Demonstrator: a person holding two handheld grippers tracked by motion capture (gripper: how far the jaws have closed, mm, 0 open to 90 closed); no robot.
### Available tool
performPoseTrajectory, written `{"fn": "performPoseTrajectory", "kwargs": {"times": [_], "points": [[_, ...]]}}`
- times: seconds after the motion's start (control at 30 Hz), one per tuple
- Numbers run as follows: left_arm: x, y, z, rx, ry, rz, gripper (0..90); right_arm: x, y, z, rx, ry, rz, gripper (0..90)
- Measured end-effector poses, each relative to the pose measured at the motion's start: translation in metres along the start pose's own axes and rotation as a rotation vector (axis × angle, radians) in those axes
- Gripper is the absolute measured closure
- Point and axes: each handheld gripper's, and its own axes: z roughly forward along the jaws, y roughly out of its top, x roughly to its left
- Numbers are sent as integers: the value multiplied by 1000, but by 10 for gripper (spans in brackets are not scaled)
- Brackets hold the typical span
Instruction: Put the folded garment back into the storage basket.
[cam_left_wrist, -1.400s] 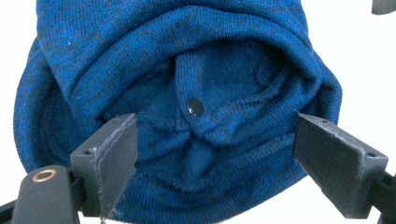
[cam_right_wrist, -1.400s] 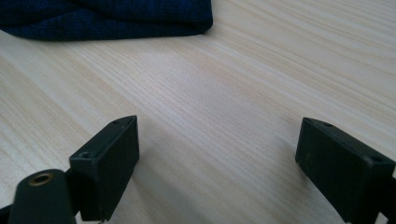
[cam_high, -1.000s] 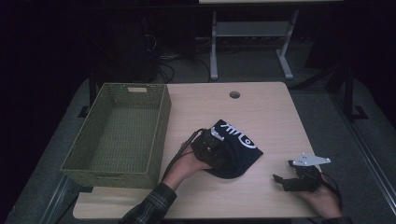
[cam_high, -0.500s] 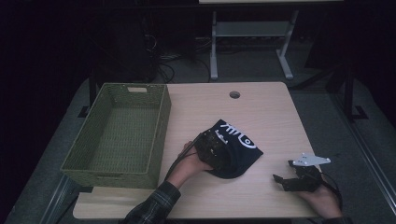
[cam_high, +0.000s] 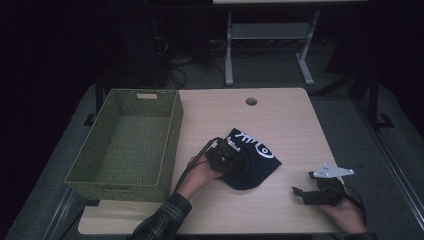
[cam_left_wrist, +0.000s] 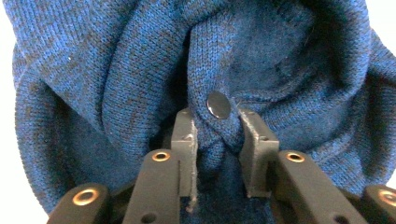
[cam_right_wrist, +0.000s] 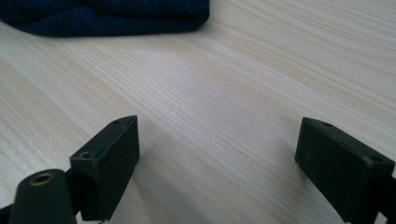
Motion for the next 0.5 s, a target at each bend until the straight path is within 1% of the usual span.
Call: {"fn": "performPoseTrajectory", "kwargs": {"times": [0.07,0.2,0.33,0.37,0.43,0.5], "points": [[1,0,0,-3,-1,-1,715,0,0,0,0,0,0,134],[2,-1,-2,-13,-21,-8,722,0,0,0,0,0,0,134],[1,1,-6,-26,-27,-2,724,0,0,0,0,-1,-2,134],[1,2,-9,-38,-38,-11,724,0,0,0,0,0,0,134],[1,2,-13,-47,-47,-13,724,0,0,0,0,0,0,134],[2,3,-18,-65,-66,-26,725,0,0,0,0,0,0,134]]}}
